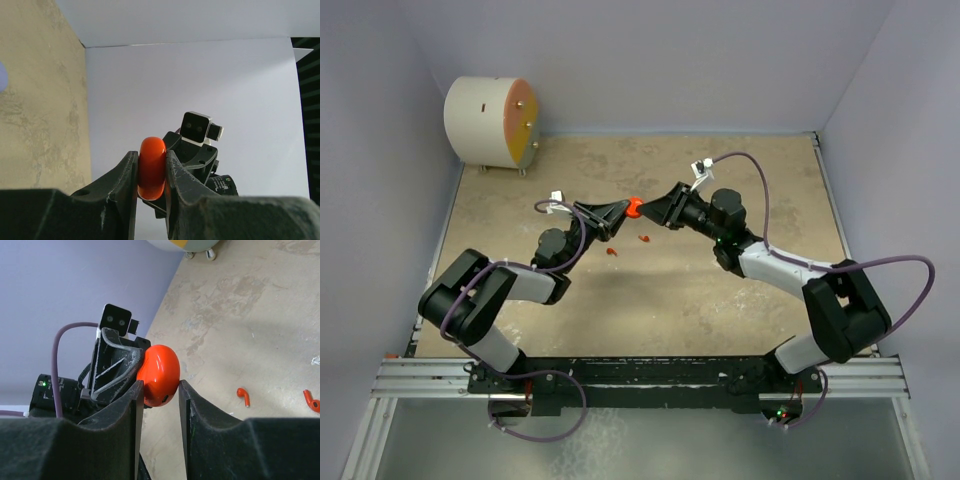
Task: Insert the wireless bluetooth earbuds into the charging case
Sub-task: Open the charging case.
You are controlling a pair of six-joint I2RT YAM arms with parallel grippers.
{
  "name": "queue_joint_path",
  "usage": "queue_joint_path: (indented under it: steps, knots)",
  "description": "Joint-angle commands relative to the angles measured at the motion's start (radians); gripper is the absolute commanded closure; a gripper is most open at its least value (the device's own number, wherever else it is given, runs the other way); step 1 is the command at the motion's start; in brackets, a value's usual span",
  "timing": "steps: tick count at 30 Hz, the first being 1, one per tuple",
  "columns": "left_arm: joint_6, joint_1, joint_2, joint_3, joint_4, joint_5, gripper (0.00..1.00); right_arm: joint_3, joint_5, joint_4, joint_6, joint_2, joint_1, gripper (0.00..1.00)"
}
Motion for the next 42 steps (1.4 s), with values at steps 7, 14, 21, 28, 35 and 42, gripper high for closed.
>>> queue_joint_path:
  steps: [7,14,21,28,35,42]
  knots:
    - [-0.007,-0.009,0.009,0.018,0.089,0.013,1.0,-0.011,-0.03,0.073,0.017,0.007,-0.007,0.81]
    - [-0.009,-0.009,0.013,0.019,0.097,0.015,0.88,-0.025,-0.032,0.082,0.027,-0.003,-0.019,0.87]
    - [-0.006,-0.009,0.015,0.019,0.097,0.017,0.82,-0.036,-0.035,0.09,0.036,-0.013,-0.03,0.89]
    - [0.0,-0.009,0.018,0.016,0.095,0.021,0.78,-0.039,-0.039,0.098,0.039,-0.015,-0.035,0.9]
    - [0.013,-0.009,0.02,0.016,0.087,0.033,0.73,-0.038,-0.049,0.111,0.044,-0.012,-0.039,0.91]
    - [0.04,-0.009,0.012,0.016,0.054,0.035,0.71,-0.046,-0.06,0.129,0.053,-0.01,-0.041,0.92]
